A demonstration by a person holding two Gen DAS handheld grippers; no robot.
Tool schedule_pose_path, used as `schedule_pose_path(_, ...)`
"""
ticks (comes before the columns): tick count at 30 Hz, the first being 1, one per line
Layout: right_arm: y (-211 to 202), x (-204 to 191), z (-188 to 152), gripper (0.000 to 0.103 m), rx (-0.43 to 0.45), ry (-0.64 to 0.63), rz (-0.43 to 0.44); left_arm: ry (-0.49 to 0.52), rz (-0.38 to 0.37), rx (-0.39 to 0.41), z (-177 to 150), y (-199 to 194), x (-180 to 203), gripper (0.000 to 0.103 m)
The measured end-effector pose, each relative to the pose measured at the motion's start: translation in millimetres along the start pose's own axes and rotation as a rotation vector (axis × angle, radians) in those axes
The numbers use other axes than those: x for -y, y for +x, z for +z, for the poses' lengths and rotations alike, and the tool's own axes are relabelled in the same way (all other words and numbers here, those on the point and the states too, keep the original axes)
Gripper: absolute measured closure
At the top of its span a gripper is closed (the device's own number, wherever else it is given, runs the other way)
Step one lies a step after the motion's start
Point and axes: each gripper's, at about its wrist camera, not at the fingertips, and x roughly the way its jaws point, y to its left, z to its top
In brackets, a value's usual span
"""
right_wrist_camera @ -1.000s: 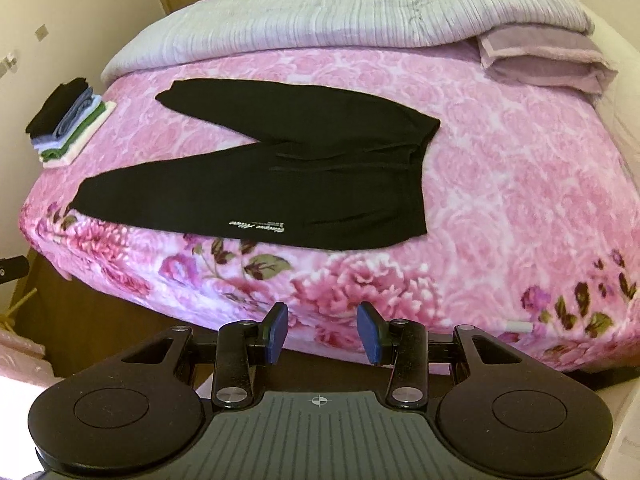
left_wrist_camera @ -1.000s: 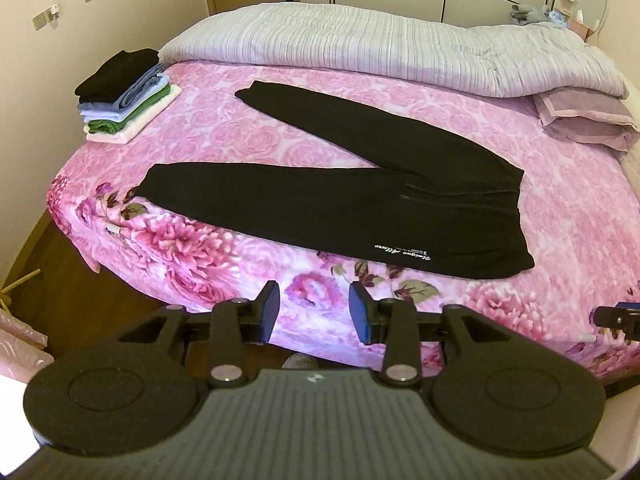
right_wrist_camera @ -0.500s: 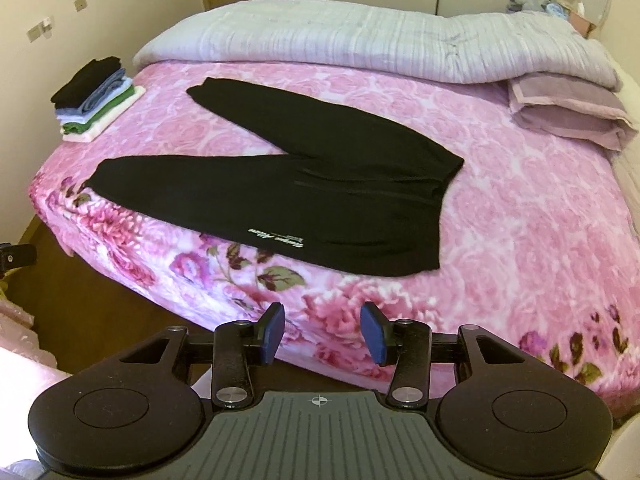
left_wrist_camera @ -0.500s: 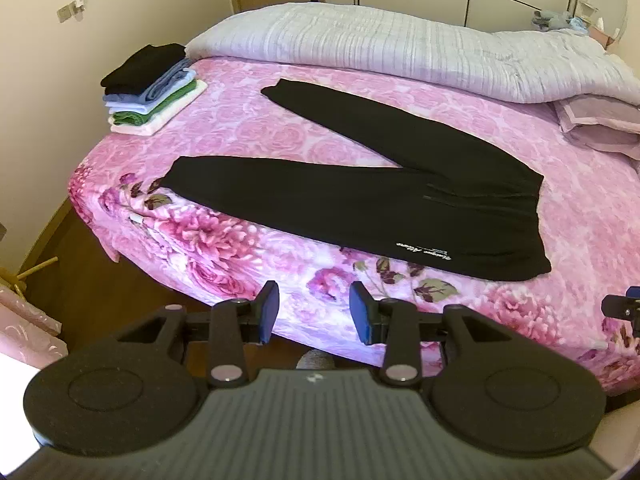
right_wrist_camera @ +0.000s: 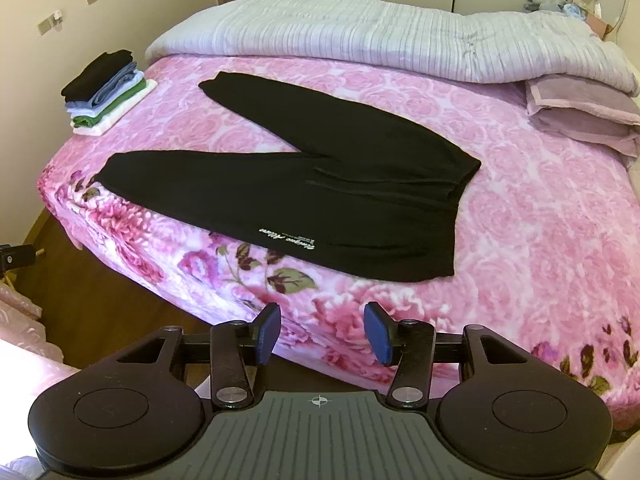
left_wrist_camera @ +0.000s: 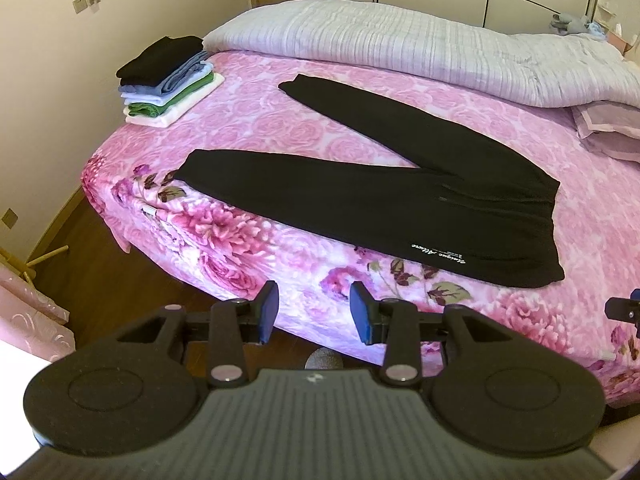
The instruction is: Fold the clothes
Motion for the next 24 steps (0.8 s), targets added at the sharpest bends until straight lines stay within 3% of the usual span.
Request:
schedule_pose_path(17, 26, 15, 29, 0.052, -0.005, -0.012, -0.008, -0.010, -0.005, -0.013, 25, 40, 8, 0.067)
schedule_pose_path(24, 53, 25, 56, 0.052, -0.003, 0.052, -0.026, 0.020, -0.055, -0.006, 65, 82, 14, 0.067)
